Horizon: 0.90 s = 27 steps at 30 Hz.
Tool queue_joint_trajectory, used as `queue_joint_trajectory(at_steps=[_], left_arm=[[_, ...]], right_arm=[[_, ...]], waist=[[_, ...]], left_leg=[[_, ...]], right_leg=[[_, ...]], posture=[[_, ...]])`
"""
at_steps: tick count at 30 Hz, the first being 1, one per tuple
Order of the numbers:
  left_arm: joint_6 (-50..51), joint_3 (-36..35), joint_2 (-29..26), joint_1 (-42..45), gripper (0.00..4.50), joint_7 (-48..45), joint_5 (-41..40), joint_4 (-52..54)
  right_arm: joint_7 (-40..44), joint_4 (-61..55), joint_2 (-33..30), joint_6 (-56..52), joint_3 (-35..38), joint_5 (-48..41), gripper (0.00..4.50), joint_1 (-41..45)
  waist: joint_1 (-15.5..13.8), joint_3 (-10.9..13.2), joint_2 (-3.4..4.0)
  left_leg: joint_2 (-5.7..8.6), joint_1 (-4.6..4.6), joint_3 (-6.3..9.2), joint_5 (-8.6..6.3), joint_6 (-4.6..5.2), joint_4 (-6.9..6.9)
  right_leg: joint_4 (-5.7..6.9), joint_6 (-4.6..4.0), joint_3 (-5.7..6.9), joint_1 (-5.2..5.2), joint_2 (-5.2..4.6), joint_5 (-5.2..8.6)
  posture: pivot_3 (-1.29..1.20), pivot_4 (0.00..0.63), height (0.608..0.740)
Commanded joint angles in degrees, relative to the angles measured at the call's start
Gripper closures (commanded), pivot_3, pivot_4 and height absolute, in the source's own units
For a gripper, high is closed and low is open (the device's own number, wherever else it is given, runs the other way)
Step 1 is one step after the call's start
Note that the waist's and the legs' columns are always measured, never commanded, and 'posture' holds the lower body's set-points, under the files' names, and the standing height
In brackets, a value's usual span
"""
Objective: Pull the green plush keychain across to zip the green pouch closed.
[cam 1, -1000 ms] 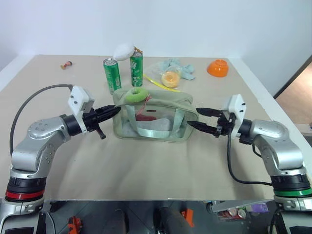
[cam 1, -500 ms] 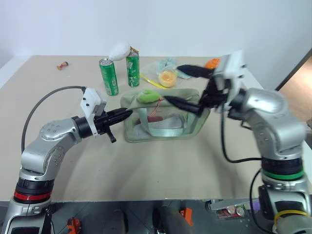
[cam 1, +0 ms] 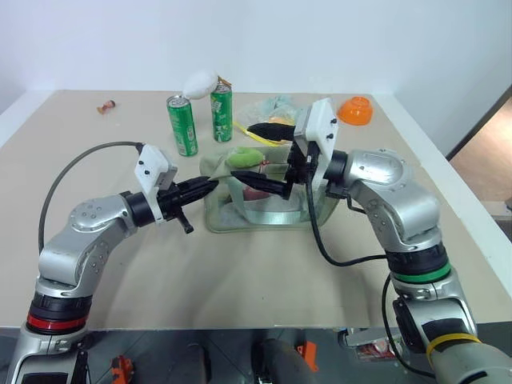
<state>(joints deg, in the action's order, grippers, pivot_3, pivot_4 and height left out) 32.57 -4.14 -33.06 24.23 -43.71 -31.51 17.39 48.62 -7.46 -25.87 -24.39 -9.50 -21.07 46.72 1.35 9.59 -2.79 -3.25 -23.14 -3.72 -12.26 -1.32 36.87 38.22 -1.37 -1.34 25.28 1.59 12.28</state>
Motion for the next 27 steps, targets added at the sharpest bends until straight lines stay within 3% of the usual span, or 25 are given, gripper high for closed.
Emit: queue_joint_trajectory(at_steps=[1,9,11,19,27], left_arm=[[-0.9,-0.2,-0.1,0.5,4.5,0.2,0.0,2.1],[-1.2,-0.1,-0.1,0.7,4.5,0.3,0.8,1.3],[-1.3,0.1,0.0,0.7,4.5,0.4,0.9,1.2],[-0.6,0.1,0.7,1.3,4.5,1.1,1.2,0.2],[-0.8,0.3,0.7,1.8,4.5,0.6,1.3,-0.4]], right_arm=[[0.1,0.2,1.2,2.2,-0.1,1.2,1.21,2.6],[1.4,0.1,1.4,3.1,0.0,2.0,3.99,1.4],[1.6,-0.1,1.1,3.1,0.2,2.1,4.42,1.1],[1.3,0.2,-1.7,6.9,4.0,2.4,4.42,0.9],[4.8,6.3,-9.7,14.3,9.8,3.8,4.42,1.7]], waist=[[0.0,0.0,0.0],[-0.1,0.0,0.0],[-0.1,0.0,0.0],[-0.1,0.0,0.0],[-0.2,0.0,0.0]], left_leg=[[0.0,-0.01,0.0,0.0,0.0,0.0],[-0.06,-0.03,0.01,0.0,0.0,-0.01],[-0.06,-0.03,0.01,0.0,0.0,-0.01],[-0.05,-0.03,0.01,0.0,0.0,-0.01],[0.07,-0.04,-0.01,0.0,0.0,-0.01]], right_leg=[[0.0,-0.01,0.0,0.01,0.0,0.0],[0.0,-0.04,0.06,0.0,-0.01,0.02],[0.0,-0.04,0.05,0.0,-0.01,0.02],[0.0,-0.04,0.07,0.0,-0.02,0.02],[-0.02,-0.03,0.07,-0.01,-0.02,0.02]], posture=[[0.0,0.15,0.74],[0.0,0.15,0.74],[0.0,0.15,0.74],[0.0,0.15,0.74],[0.0,0.15,0.74]])
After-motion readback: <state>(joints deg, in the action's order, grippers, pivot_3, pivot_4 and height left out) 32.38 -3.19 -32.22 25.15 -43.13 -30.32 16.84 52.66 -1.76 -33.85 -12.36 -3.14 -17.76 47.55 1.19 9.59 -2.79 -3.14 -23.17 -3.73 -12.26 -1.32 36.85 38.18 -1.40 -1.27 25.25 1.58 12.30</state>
